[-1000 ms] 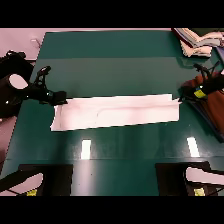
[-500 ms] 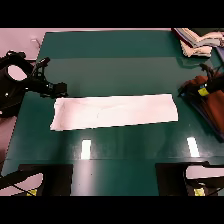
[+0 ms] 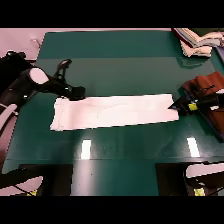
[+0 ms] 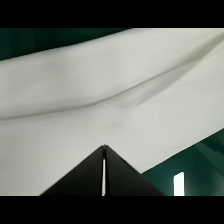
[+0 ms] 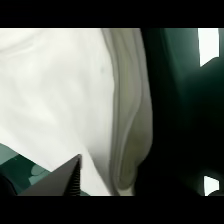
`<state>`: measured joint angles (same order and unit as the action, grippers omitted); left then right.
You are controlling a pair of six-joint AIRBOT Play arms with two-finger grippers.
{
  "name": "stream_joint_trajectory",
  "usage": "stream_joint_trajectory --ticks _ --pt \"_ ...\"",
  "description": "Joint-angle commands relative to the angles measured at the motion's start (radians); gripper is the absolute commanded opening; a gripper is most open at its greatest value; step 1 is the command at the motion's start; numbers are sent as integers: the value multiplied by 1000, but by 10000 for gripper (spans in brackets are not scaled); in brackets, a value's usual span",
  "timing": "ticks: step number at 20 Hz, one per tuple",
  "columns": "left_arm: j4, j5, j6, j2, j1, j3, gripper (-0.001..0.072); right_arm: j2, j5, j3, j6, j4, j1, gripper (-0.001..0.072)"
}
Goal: Fold the shirts.
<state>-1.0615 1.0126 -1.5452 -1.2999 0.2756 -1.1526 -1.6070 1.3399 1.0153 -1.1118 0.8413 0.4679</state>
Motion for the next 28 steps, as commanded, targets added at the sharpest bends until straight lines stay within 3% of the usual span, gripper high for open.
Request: stream_joint_trajectory --ticks 1,2,5,14,23,28 --pt "109 -106 -18 -79 89 -13 29 -26 -61 -7 57 -64 -67 120" --pt "124 -129 -18 -110 108 -32 29 -14 -61 14 64 -64 -85 17" --pt "134 -146 -18 -225 154 -124 29 68 -11 114 60 -65 -118 17" --pt "185 -184 -18 -491 242 -327 29 330 31 456 -144 -65 -362 17" --pt "186 -162 -19 -524 248 -331 29 331 -44 574 -208 -73 -614 17" --pt "96 -32 -19 -471 188 -471 28 328 -146 575 -208 -92 -719 17"
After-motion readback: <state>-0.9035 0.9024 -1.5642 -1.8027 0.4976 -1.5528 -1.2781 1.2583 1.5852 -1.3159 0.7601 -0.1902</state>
